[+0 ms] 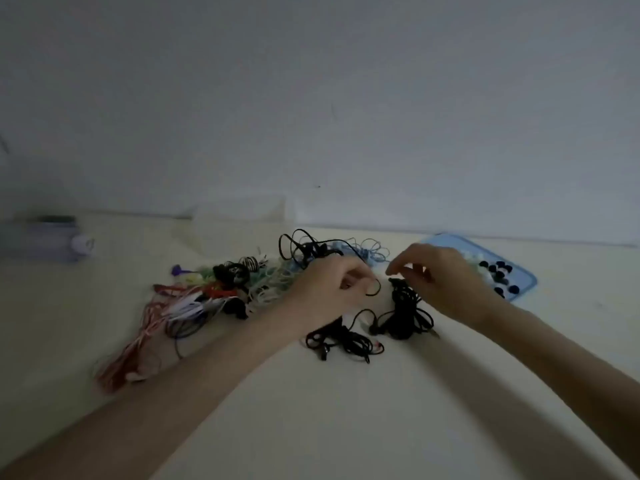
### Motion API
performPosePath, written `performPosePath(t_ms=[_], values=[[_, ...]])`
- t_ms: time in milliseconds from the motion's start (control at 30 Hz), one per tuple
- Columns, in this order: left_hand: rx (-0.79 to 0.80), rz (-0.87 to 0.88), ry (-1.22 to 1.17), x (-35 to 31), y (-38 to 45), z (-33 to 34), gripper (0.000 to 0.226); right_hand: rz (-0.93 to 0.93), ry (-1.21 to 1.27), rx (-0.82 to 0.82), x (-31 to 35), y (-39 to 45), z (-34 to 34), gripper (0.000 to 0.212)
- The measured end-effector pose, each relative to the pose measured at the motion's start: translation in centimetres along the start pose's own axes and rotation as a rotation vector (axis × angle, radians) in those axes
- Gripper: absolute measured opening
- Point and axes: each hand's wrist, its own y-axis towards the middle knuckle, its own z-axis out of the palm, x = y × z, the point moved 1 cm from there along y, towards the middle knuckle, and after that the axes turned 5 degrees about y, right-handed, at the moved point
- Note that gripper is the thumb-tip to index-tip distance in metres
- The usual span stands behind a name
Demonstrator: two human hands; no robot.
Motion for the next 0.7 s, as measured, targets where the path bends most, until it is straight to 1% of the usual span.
performPosePath(t_ms=[33, 100, 167, 200, 267, 300, 333, 433, 500, 567, 633, 700], values=[[-0.008, -0.012, 0.004, -0.4, -0.2, 0.1, 0.020, -0.007, -0.022, -0.032, -0.1, -0.8, 0.1, 0.030], [-0.002, -0.002, 0.013, -1.0, -0.8, 0.8, 0.021, -0.072, -0.077, 0.022, -0.5, -2.8, 0.6, 0.042], [0.082, -0.004, 0.033, -1.8, -1.5, 1.7, 0.031, -0.086, -0.126, 0.101, -1.0, -4.5, 1.8, 0.046], [0.141, -0.008, 0.084, -2.1, -2.0, 2.1, 0.042, -0.089, -0.117, 0.092, -1.0, -5.1, 2.1, 0.044], [0.206, 0.005, 0.321, -2.0, -2.6, 2.3, 0.062, -0.096, -0.078, 0.031, -1.5, -5.3, 2.4, 0.039], [0.204, 0.009, 0.431, -1.9, -3.0, 2.4, 0.064, -0.088, -0.054, -0.004, -1.8, -5.3, 2.4, 0.038], [0.190, 0.010, 0.507, -1.6, -3.3, 2.5, 0.061, -0.073, -0.032, -0.047, -1.9, -5.3, 2.3, 0.036], [0.081, 0.043, 0.650, -1.0, -3.6, 2.6, 0.046, 0.018, 0.164, -0.203, -2.0, -5.3, 1.5, 0.043], [0.030, 0.080, 0.812, -0.7, -3.5, 2.5, 0.039, 0.075, 0.304, -0.277, -2.0, -5.4, 1.0, 0.048], [0.024, 0.072, 0.917, -0.6, -3.1, 2.6, 0.038, 0.088, 0.434, -0.319, -2.1, -5.4, 0.9, 0.043], [0.006, 0.044, 0.890, -0.9, -2.4, 2.8, 0.042, 0.088, 0.585, -0.343, -2.1, -5.3, 0.8, 0.039], [-0.069, 0.041, 0.728, -1.9, -1.6, 3.2, 0.050, 0.087, 0.735, -0.350, -1.9, -5.3, 0.4, 0.036]])
